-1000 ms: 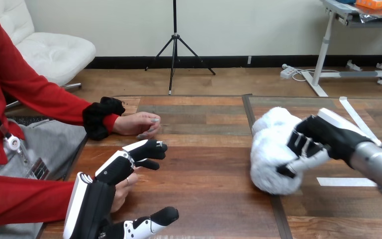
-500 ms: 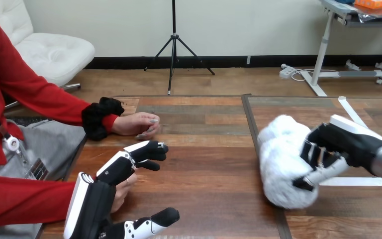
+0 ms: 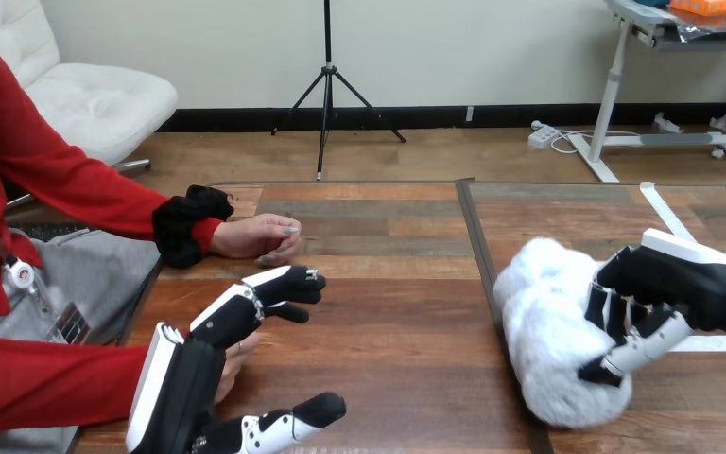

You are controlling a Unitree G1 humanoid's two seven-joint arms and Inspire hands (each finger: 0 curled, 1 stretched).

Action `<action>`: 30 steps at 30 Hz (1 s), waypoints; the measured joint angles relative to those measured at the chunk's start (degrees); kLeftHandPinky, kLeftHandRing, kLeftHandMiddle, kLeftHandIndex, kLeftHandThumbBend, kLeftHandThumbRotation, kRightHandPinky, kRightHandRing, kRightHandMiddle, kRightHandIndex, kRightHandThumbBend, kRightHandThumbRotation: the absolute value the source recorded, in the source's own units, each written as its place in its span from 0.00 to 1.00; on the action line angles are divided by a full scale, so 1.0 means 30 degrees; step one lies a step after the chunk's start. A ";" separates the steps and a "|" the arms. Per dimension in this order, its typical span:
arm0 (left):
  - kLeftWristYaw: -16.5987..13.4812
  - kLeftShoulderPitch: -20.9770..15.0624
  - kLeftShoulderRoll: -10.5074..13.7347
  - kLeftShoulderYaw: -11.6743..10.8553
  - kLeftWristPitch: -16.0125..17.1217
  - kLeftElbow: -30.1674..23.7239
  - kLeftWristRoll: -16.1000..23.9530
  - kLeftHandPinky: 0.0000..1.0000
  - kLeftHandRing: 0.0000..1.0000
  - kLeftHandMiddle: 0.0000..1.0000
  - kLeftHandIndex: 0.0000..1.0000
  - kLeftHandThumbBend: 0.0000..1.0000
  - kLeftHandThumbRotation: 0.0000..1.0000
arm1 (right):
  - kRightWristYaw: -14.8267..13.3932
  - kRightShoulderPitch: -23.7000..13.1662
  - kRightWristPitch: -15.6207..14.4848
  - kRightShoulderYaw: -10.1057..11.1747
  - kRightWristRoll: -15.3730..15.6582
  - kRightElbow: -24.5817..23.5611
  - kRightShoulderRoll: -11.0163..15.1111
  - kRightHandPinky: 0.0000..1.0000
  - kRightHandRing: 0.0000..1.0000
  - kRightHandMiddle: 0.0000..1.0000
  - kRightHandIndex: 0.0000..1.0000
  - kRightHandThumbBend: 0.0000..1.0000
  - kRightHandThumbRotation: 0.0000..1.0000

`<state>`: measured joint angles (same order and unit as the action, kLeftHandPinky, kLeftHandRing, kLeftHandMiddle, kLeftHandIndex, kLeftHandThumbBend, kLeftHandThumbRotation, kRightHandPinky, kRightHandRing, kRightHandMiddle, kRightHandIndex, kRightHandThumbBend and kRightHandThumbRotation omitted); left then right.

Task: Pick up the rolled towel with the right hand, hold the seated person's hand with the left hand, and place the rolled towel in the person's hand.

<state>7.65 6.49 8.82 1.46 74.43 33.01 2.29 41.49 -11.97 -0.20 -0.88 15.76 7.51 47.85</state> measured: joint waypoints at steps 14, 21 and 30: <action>0.0659 -0.0967 0.0153 0.0101 -0.0126 0.0027 -0.0990 0.62 0.70 0.73 0.73 0.82 0.43 | 0.2388 0.0217 -0.0990 0.0832 -0.0808 -0.3150 0.1772 0.21 0.29 0.38 0.44 0.86 0.00; 0.0892 -0.1484 0.0260 0.0091 -0.0126 0.0031 -0.1372 0.62 0.70 0.73 0.73 0.82 0.44 | 0.2463 -0.0172 -0.1728 0.1305 -0.0718 -0.4145 0.2457 0.33 0.41 0.47 0.53 0.88 0.02; 0.1134 -0.1633 0.0295 0.0114 -0.0125 0.0073 -0.1385 0.62 0.70 0.73 0.73 0.82 0.44 | 0.2443 -0.0860 -0.2788 0.1379 0.0046 -0.4673 0.3204 0.48 0.55 0.60 0.66 0.85 0.15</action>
<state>11.06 1.60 9.71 1.80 74.05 33.23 -1.87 48.82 -14.55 -8.57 3.25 15.90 -6.50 57.46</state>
